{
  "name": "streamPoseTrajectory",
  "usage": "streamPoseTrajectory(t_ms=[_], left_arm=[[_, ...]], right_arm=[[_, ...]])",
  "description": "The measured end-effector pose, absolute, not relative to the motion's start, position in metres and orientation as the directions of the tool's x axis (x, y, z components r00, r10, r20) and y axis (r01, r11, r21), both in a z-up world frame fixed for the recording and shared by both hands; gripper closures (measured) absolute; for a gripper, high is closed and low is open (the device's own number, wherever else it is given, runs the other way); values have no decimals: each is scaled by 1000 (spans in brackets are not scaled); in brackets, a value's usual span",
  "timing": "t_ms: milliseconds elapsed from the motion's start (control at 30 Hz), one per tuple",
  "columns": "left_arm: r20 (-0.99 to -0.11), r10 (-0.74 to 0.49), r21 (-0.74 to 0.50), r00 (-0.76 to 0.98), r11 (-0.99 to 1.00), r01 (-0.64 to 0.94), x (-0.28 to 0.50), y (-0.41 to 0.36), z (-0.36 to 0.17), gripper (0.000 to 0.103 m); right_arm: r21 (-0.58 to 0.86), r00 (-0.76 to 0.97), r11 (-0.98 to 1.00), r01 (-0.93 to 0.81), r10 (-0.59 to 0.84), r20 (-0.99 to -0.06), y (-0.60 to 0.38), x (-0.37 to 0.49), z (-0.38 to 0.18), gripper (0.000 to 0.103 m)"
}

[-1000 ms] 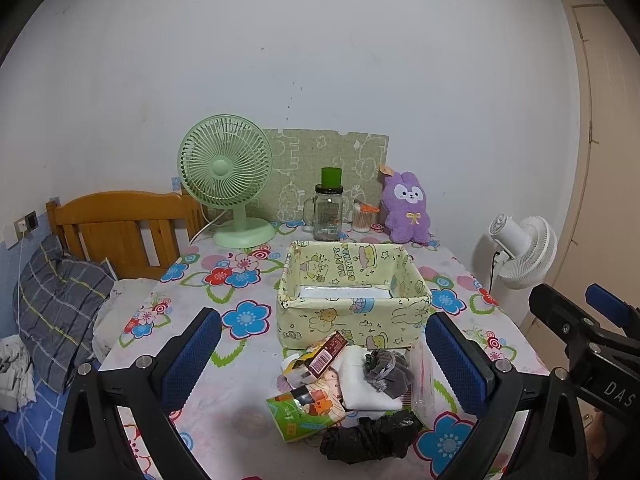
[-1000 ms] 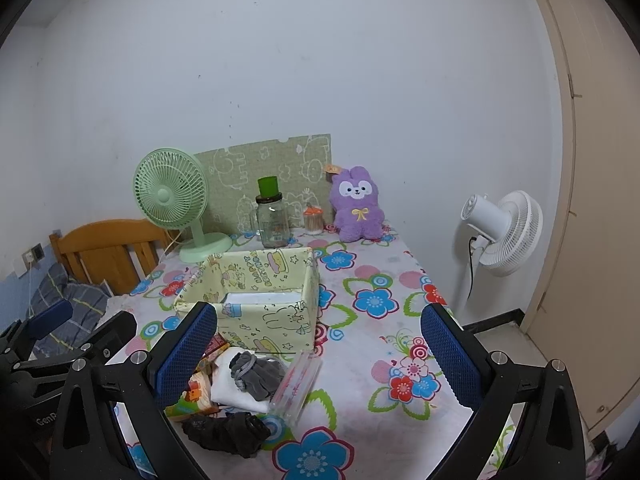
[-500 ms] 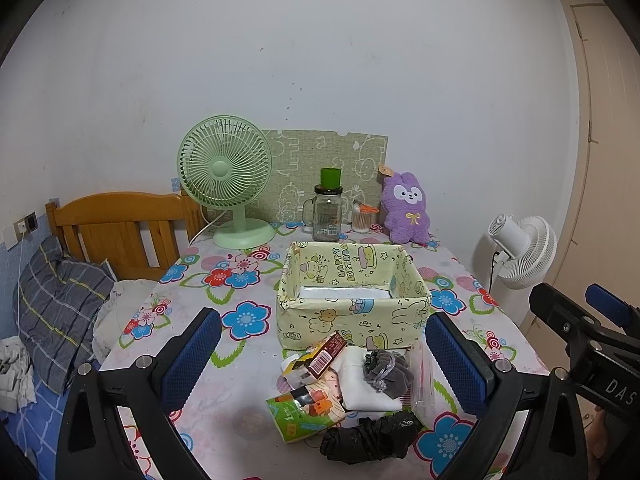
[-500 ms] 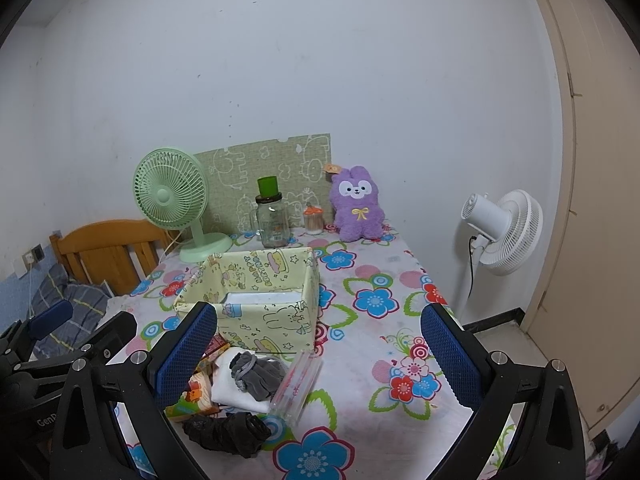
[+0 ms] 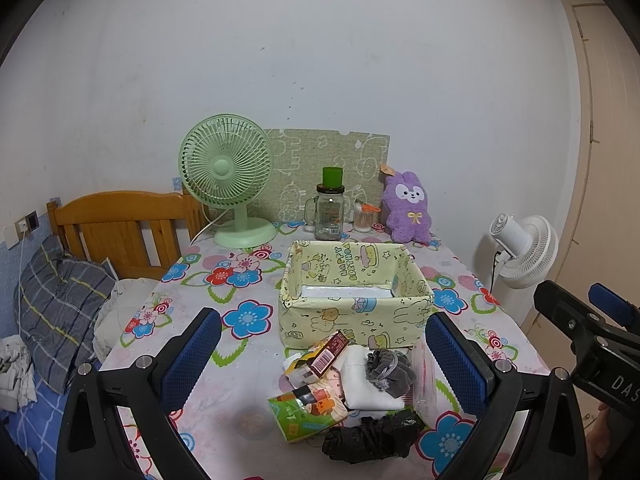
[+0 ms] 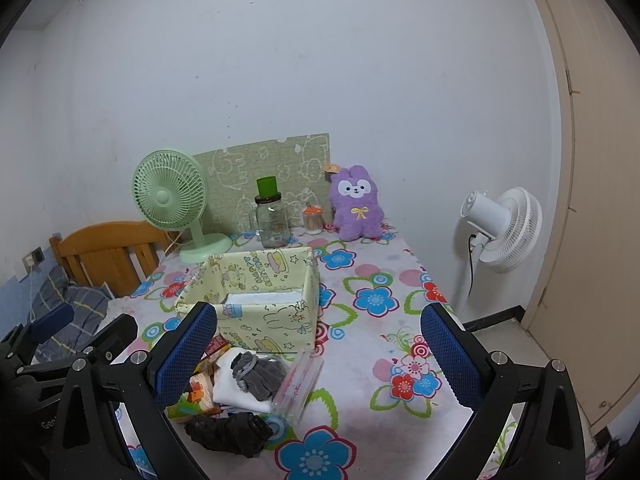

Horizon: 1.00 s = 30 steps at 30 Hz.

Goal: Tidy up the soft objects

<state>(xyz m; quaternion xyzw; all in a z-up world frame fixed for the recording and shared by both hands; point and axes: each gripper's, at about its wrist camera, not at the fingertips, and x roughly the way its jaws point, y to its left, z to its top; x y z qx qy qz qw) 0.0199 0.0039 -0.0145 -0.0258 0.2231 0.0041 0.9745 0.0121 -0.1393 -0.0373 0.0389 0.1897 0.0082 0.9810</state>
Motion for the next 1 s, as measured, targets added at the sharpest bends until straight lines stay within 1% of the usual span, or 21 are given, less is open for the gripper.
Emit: streamPoseTrajectory(t_ms=[300,500,600,933,1000], left_arm=[[-434,-4,-48,901,999,-18,20,4,-14,1],[-435,-5,-49,901,999,-18,19,5,-15,1],[-435,-3,-47,900,999,-19,19,5,-15,1],[-441,-2,-48,898,999,-22,20,9,-20,1],[-446,1,-45,895,999,-24,22,8,-22,3]], right_arm=[[98,926,995,-7,43,-375,-142,13,-36,0],[96,926,995,-5,41,-375,-142,13,-35,0],[77,928,997,15,15,-371,-141,13,-35,0],[77,927,997,15,15,-376,-140,15,-35,0],[79,924,997,14,17,-383,-139,16,-36,0]])
